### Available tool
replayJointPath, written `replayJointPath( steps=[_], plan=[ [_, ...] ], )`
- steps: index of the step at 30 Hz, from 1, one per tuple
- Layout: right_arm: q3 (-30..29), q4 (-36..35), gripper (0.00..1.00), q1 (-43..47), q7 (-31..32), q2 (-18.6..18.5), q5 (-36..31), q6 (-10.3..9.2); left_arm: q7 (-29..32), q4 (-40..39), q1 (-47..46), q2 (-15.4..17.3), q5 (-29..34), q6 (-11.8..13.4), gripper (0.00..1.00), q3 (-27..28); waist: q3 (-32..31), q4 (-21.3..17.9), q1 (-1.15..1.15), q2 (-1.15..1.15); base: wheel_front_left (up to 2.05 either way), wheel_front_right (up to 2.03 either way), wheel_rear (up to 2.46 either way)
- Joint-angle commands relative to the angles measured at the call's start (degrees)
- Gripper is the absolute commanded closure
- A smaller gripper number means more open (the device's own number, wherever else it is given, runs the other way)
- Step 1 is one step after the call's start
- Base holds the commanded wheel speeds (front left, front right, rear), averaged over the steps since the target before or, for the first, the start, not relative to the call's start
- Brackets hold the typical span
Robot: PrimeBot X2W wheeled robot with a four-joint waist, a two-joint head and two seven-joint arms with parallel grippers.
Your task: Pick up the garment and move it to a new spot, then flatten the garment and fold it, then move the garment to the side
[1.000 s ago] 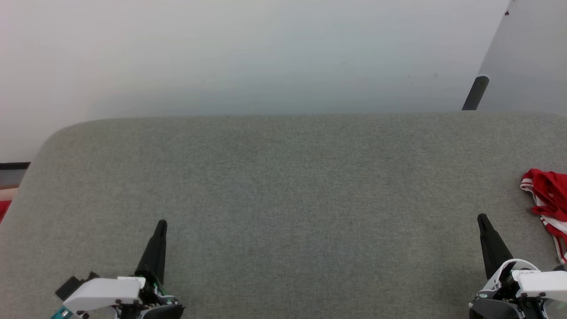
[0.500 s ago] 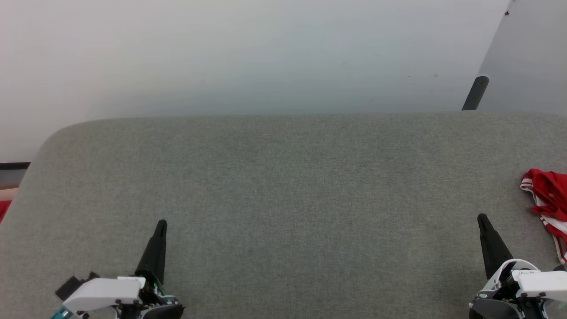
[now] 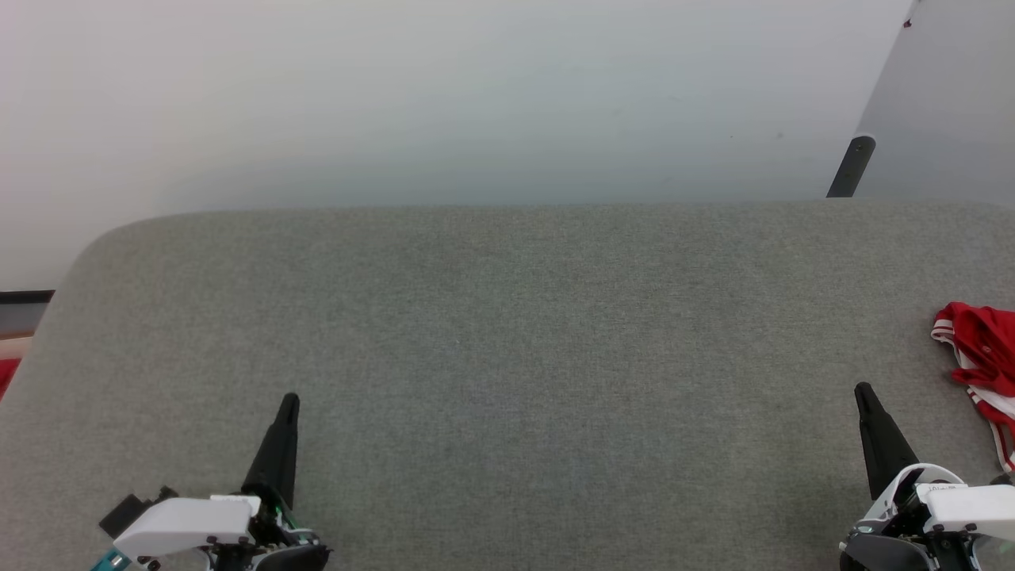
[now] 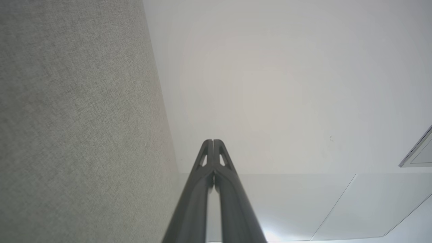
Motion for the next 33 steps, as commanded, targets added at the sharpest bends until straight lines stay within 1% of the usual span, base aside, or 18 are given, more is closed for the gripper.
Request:
replayJointPath(
  steps=[1, 33],
  plan=[
    [0.01, 0.02, 1.00, -0.19, 0.07, 0.22, 0.19, -0.04, -0.01, 0.07, -0.59, -0.09, 0.20, -0.28, 1.00, 0.18, 0.00, 0.00, 0.00, 0.00, 0.00, 0.00, 0.00],
    [0.01, 0.02, 1.00, -0.19, 0.05, 0.21, 0.21, -0.04, 0.10, 0.07, -0.59, -0.16, 0.30, -0.29, 1.00, 0.27, 0.00, 0.00, 0.00, 0.00, 0.00, 0.00, 0.00]
  ],
)
